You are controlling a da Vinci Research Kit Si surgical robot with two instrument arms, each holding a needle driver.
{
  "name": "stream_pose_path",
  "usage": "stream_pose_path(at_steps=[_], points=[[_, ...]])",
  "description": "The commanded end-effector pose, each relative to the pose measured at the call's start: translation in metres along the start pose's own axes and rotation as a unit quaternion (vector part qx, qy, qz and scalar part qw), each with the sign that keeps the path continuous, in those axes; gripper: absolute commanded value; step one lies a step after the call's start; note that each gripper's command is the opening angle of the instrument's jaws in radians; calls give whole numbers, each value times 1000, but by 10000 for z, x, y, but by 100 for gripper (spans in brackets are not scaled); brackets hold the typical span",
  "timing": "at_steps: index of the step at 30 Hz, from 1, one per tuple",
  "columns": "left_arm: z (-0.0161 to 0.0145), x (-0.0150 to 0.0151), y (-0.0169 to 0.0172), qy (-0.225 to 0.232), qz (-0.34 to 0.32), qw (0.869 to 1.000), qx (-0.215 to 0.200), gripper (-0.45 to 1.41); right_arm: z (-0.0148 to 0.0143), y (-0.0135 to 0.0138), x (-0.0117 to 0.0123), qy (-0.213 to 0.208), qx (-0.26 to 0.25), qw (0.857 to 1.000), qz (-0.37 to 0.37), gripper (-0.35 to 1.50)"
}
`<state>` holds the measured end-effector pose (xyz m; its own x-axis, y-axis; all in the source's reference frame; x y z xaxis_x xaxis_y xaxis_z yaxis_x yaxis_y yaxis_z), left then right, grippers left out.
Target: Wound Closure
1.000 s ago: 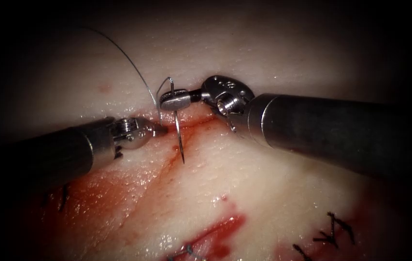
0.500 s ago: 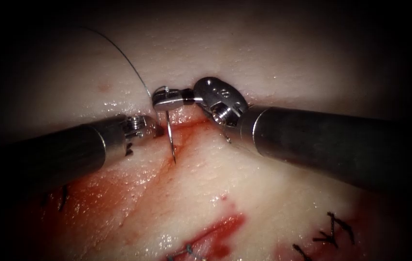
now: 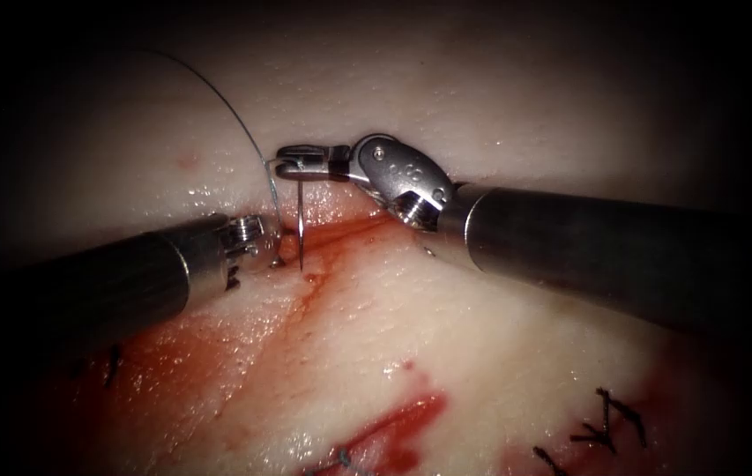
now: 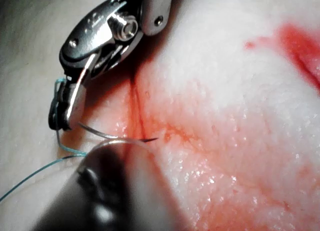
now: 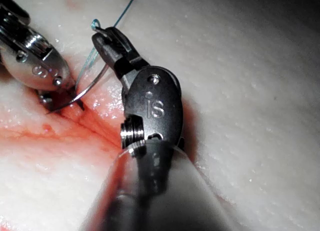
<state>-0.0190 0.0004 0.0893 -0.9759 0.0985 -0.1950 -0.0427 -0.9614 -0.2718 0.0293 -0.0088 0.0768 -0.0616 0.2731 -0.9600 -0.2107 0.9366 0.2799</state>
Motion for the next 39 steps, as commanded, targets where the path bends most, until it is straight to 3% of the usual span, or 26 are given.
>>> stream_pose_path(at_steps=[1,8,15,27,39], points=[[4,4,-7,9,-4,1000,0,69,8,8,-4,2,-3,1000,-9,-35],[1,3,-3,41,-13,999,-4,51,12,7,-7,6,-19,999,-44,-35],[-6,5,-2,68,-22,997,-8,51,24,-4,-28,-2,-27,997,-76,-35],[-7,3,-2,73,-28,997,-9,54,20,-2,-49,-31,-44,993,-108,-35],[-8,3,-2,79,-35,996,-6,54,26,-18,-55,-37,-36,992,-113,-35]])
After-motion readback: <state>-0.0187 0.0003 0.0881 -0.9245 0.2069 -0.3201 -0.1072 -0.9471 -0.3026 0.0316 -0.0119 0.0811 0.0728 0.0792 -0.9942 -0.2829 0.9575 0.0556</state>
